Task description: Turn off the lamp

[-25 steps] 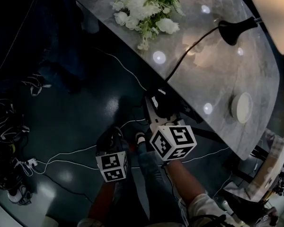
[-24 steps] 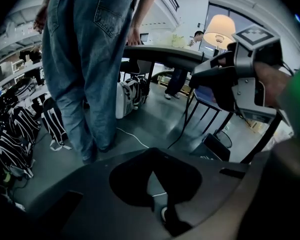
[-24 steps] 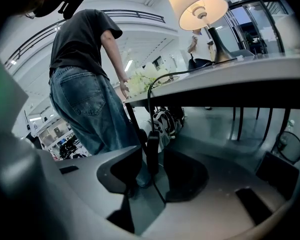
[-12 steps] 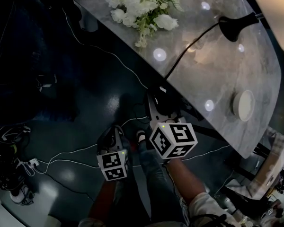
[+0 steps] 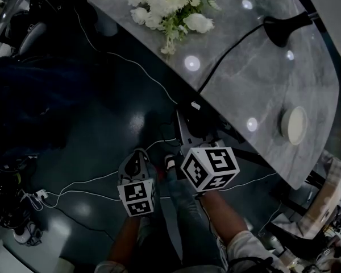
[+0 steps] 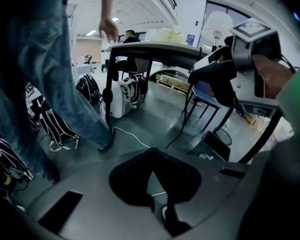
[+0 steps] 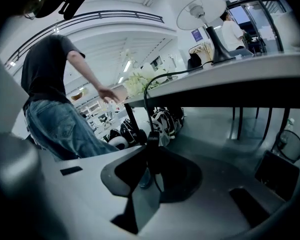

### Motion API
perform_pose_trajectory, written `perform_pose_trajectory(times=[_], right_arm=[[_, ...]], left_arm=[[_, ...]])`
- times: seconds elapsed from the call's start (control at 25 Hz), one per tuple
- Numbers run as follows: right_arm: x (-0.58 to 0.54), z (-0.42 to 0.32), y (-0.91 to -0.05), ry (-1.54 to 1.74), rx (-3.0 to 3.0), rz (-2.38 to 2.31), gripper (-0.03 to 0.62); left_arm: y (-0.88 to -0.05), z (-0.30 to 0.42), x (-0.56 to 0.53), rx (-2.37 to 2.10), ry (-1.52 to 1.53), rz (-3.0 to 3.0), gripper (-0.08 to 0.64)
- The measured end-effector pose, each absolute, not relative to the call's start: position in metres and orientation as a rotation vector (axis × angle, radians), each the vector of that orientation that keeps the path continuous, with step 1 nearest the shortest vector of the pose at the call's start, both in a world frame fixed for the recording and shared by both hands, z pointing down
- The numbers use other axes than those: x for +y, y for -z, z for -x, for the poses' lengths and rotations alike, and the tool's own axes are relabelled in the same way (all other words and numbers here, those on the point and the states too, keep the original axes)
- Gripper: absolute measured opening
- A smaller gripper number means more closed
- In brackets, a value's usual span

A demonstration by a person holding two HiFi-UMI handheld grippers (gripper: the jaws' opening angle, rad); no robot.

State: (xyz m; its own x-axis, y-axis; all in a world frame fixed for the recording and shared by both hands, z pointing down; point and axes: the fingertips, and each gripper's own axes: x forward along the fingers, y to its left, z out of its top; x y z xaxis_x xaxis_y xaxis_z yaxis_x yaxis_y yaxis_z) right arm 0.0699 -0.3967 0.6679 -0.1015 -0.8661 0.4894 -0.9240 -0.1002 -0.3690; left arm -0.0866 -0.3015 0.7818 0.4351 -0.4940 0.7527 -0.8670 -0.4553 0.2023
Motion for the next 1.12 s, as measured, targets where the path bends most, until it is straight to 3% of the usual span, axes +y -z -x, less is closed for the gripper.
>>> perform_pose_trajectory(times=[1.12], right_arm=[[-0.399,-0.0729,-0.6677,-1.037,-2.092,-2.045,0.075]], left_arm=[[-0.7885,0.0859,-0.3009,-1.13,-0.851,-2.099,-0.009]])
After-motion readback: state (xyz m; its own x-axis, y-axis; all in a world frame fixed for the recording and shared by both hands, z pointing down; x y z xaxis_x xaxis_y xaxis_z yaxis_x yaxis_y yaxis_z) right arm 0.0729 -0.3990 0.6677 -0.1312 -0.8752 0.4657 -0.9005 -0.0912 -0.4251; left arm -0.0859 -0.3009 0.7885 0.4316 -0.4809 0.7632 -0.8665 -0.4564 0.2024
